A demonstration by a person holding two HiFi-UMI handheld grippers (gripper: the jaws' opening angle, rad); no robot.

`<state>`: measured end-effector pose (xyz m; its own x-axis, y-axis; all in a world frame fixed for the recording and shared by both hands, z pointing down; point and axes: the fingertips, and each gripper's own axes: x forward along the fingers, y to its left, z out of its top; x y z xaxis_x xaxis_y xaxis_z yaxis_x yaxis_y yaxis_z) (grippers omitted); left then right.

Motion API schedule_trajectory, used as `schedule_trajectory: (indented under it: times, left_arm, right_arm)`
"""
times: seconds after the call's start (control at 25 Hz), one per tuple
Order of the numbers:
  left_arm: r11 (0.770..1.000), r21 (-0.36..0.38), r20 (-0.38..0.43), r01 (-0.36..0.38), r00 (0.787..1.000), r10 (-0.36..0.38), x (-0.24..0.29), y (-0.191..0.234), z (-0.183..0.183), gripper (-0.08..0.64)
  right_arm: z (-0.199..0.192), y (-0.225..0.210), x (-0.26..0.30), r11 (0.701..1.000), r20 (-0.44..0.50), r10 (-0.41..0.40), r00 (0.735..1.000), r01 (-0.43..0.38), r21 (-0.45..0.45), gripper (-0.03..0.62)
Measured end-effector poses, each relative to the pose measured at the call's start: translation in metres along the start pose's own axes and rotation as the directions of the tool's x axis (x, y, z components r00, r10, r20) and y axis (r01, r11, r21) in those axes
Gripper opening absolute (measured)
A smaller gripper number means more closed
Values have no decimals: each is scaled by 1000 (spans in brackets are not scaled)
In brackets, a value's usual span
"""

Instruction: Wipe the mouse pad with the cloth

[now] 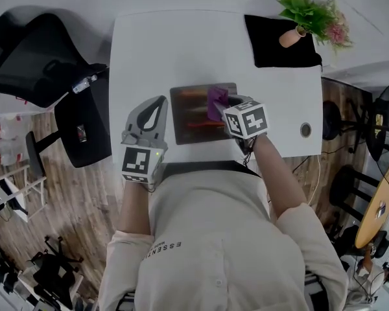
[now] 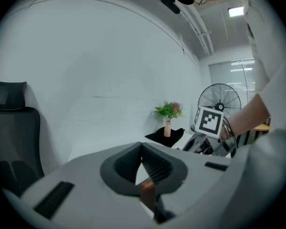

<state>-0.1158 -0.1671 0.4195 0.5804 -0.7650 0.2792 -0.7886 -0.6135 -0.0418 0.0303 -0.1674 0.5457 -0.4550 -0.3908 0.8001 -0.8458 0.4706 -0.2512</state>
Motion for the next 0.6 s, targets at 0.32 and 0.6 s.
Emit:
schedule_trajectory:
  times: [0.32, 0.6]
  left_arm:
    - [999, -15, -26, -34, 999, 34, -41, 31, -22, 2]
    - [998, -32, -58, -47, 997, 45, -67, 51, -45, 2]
  right_arm:
    - [-6, 91, 48, 987, -45, 119, 992, -123, -100, 106]
    - [-8, 120, 80, 990, -63, 108, 992, -113, -90, 106]
